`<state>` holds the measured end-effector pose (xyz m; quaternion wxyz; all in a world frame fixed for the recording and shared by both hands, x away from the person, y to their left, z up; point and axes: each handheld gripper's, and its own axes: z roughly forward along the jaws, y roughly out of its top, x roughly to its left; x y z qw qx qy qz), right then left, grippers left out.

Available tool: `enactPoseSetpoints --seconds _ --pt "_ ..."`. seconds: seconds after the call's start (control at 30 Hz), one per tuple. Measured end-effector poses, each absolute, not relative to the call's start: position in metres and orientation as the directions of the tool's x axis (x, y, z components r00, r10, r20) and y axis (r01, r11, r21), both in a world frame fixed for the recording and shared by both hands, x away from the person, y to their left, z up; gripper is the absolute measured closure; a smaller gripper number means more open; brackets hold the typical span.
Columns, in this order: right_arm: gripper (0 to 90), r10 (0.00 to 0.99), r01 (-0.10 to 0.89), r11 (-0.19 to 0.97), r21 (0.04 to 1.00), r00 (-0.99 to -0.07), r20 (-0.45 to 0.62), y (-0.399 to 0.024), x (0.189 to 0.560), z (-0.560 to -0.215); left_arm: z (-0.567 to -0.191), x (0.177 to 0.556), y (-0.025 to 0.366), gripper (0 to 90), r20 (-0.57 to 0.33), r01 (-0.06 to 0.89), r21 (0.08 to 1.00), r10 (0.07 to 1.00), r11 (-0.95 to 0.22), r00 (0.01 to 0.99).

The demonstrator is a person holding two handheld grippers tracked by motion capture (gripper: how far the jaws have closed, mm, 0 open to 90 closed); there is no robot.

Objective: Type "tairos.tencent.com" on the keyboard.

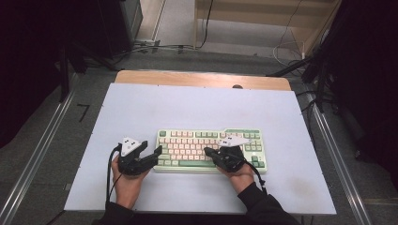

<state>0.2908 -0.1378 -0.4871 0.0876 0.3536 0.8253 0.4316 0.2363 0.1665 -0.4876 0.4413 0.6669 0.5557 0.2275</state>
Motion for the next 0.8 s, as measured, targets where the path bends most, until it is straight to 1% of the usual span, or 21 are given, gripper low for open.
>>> enactPoseSetpoints --seconds 0.8 --pt "87.6 0.631 0.498 0.432 0.752 -0.762 0.142 -0.1277 0.2883 -0.4924 -0.4880 0.2354 0.1672 39.3 -0.182 0.542 0.841 0.943 0.003 0.277"
